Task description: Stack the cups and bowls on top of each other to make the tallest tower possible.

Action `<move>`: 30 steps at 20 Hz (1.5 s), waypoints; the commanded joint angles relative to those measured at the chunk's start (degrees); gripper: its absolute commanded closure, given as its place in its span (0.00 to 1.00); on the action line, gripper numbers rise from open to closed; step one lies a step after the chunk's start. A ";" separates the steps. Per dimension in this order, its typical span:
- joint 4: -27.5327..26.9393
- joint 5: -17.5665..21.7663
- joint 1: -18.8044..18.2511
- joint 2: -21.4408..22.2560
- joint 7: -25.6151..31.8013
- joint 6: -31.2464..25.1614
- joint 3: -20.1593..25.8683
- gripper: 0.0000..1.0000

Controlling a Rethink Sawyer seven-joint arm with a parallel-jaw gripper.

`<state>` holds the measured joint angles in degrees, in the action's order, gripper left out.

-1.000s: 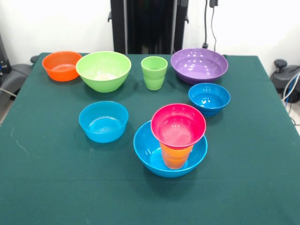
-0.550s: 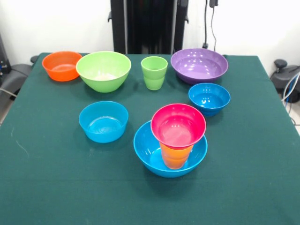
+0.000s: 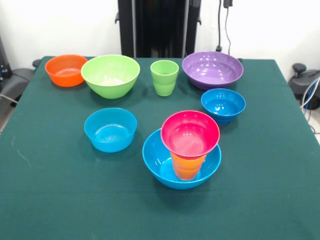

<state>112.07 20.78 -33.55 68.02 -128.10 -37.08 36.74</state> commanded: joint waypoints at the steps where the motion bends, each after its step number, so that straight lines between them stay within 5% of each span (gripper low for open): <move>1: 4.57 5.94 0.29 -4.82 9.61 0.96 1.97 0.00; 22: 4.43 6.30 0.15 -5.02 9.76 1.09 1.87 0.00; 30: 3.51 9.21 1.44 -6.53 7.81 1.26 0.55 0.00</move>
<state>112.05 24.21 -33.47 67.36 -128.10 -37.07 36.77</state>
